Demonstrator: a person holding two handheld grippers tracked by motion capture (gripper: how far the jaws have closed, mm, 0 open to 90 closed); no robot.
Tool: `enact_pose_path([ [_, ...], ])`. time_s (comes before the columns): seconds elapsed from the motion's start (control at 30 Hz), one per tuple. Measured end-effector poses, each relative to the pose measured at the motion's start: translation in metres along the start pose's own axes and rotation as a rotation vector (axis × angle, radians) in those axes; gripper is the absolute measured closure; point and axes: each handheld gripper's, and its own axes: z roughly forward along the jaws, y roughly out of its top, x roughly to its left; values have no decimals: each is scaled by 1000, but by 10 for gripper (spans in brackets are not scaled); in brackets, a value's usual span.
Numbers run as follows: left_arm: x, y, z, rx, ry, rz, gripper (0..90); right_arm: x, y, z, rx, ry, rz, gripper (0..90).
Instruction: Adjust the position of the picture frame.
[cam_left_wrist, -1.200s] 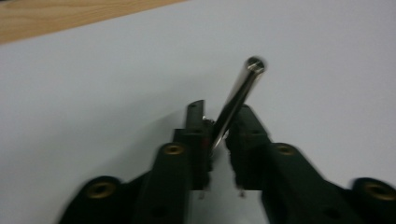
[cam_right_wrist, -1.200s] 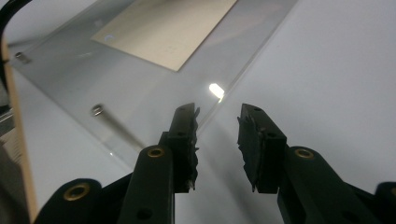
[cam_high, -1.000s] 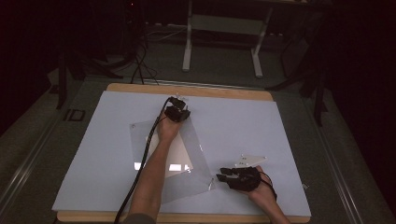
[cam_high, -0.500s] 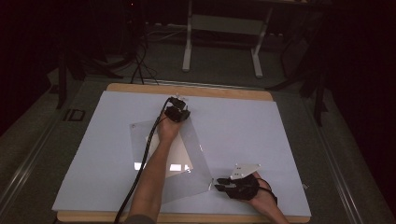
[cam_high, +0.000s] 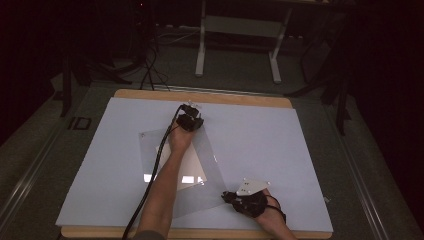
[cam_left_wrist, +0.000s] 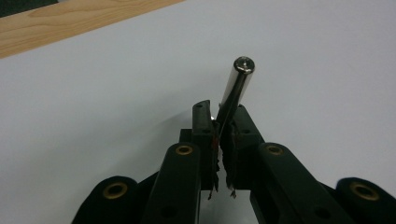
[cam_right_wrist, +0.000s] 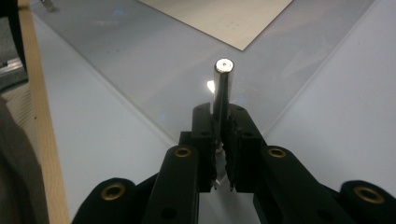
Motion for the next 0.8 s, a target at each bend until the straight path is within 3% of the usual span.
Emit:
enact_pose_path([
  [0.17, -2, 0, 0, 2, 13, 7, 840, 2, 0, 2, -10, -9, 32, 841],
  [0.23, -3, 0, 0, 4, 25, 28, 845, 1, -1, 2, -17, -10, 55, 841],
  [0.27, -4, 1, -1, 10, 37, 50, 850, 0, -1, 2, -23, 2, 94, 836],
  [0.3, -5, 1, -1, 14, 40, 58, 850, 0, -1, 2, -23, 2, 94, 836],
  [0.43, -5, 3, -3, 9, 59, 51, 852, -3, 1, -1, -24, 13, 139, 827],
  [0.47, -4, 5, -5, 9, 70, 48, 851, -9, 1, -4, -35, 17, 189, 819],
  [0.57, -1, 8, -12, 23, 111, 51, 848, -15, 2, -10, -48, -3, 197, 818],
  [0.8, 19, 6, -26, 62, 119, 15, 845, -53, 5, -33, -113, -73, 310, 813],
])
